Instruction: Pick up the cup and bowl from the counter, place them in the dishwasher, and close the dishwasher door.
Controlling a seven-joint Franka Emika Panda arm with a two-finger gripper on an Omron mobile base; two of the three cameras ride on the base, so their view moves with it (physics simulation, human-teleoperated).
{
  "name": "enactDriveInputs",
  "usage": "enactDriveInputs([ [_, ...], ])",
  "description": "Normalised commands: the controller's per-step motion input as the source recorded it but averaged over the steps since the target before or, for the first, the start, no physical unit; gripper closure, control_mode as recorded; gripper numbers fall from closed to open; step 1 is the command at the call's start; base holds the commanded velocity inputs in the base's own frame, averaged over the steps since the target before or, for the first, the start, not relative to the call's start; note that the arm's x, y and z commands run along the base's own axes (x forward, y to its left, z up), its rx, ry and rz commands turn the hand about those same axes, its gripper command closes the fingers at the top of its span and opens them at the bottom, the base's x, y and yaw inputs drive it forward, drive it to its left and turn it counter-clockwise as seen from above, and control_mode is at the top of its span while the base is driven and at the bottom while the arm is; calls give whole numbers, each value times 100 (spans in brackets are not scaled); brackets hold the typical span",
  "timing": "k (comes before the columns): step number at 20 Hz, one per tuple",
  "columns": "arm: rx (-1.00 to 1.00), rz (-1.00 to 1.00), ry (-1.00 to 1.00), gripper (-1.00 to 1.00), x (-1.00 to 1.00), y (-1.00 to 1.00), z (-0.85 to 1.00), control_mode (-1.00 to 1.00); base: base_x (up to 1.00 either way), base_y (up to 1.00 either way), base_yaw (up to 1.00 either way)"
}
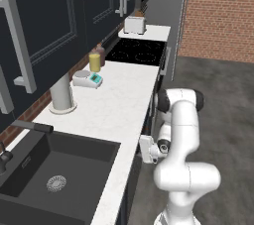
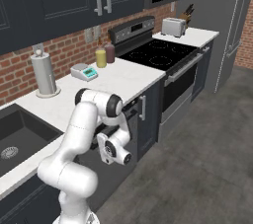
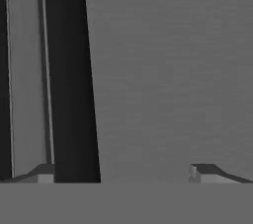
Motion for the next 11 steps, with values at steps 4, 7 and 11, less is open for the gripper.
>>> enactDriveInputs([
  [4,-7,-6,0,-100,4,93,0,-100,0,0,0],
  [7,0,-3,0,-100,0,79,0,-100,0,0,0],
  [11,3,-3,-4,-100,0,82,0,-100,0,0,0],
])
